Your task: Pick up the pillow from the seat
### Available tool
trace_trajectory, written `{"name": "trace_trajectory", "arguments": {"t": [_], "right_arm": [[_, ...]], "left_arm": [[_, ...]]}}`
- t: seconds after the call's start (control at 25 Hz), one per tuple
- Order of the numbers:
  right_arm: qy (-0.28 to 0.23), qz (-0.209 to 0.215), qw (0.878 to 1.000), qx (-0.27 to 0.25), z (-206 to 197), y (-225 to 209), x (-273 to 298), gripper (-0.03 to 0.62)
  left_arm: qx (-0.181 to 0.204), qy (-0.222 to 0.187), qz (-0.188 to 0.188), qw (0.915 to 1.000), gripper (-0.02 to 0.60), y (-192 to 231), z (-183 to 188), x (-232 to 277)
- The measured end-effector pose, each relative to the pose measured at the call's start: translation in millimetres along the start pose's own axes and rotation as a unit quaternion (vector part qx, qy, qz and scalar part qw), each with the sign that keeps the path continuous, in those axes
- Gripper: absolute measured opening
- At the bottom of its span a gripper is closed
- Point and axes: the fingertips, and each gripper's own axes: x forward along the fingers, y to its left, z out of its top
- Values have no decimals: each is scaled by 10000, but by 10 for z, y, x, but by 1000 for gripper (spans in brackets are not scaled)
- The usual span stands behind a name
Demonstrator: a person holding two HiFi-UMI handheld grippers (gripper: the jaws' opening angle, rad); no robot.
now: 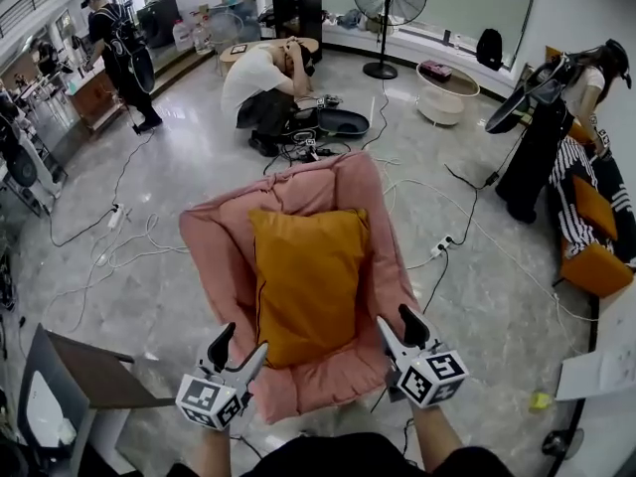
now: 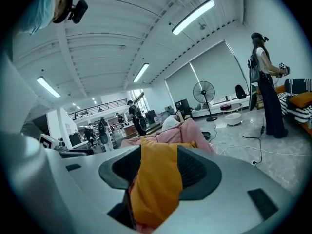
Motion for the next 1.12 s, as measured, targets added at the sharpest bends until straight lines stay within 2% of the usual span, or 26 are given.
{"name": "trace_trajectory", "arguments": {"t": [0.24, 0.56, 0.92, 1.12], "right_arm": [[297, 275, 9991, -105, -14, -406, 631, 221], [617, 272, 9977, -48, -268, -985, 1408, 221], [1133, 327, 9928, 201, -731, -1482, 2170, 245], [1366, 401, 9893, 316, -987, -1662, 2497, 261]], "left_arm": [[59, 239, 191, 9995, 301, 247, -24, 661], [46, 626, 444, 9970, 302, 610, -201, 1432], [-399, 1139, 833, 9892, 331, 998, -586, 1921], [-595, 1297, 915, 9855, 345, 1134, -741, 2103]]}}
